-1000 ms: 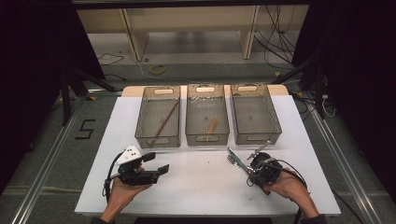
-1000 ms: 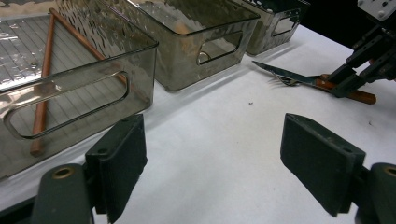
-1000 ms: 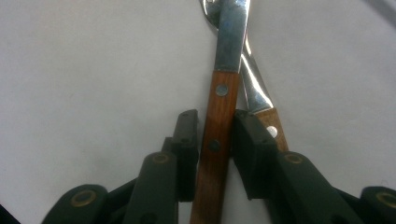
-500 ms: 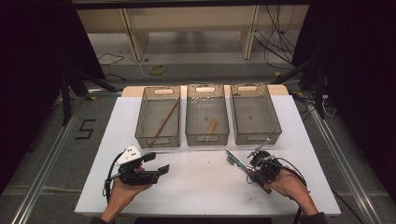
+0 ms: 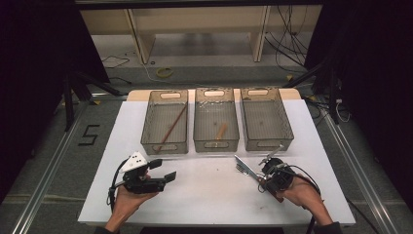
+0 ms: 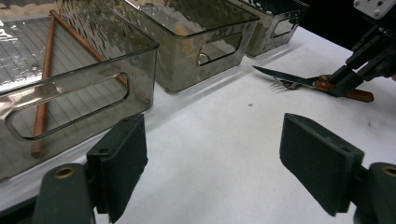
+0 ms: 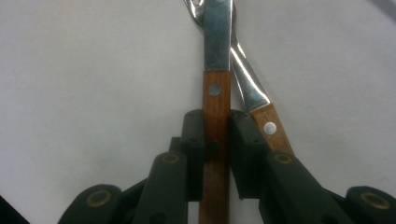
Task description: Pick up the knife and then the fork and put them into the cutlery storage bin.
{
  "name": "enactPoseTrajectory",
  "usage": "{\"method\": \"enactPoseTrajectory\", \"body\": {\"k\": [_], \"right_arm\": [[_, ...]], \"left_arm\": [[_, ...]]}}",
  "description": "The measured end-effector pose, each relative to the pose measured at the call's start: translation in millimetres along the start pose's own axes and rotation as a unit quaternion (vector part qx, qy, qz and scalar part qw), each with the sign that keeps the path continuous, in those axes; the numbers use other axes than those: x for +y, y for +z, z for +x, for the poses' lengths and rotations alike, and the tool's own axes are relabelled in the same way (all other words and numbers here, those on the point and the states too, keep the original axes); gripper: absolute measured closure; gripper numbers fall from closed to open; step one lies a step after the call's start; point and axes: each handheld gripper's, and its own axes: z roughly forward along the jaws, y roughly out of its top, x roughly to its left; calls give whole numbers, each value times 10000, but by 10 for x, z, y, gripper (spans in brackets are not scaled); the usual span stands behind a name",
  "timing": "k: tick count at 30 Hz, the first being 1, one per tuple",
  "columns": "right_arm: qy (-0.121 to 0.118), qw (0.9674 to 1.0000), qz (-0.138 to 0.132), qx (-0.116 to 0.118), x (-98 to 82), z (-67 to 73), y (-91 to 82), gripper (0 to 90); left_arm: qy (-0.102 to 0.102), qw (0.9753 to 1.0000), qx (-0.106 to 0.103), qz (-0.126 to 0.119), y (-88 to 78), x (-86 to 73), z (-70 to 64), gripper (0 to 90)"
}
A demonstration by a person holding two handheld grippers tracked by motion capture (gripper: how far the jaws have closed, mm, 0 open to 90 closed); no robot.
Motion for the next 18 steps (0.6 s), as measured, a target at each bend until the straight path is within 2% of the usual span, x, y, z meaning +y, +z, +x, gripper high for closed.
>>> {"method": "enactPoseTrajectory", "body": {"k": [8,18], "right_arm": [[-7,9999,-75,109,-24,-20,-42,775],[75,9981,-502,340,-77,-84,-234,775]], "left_arm": [[-7,10000,6,-6,-3,-1,3,226],[-26,10000,1,-50,-16,-1,18,225]]}}
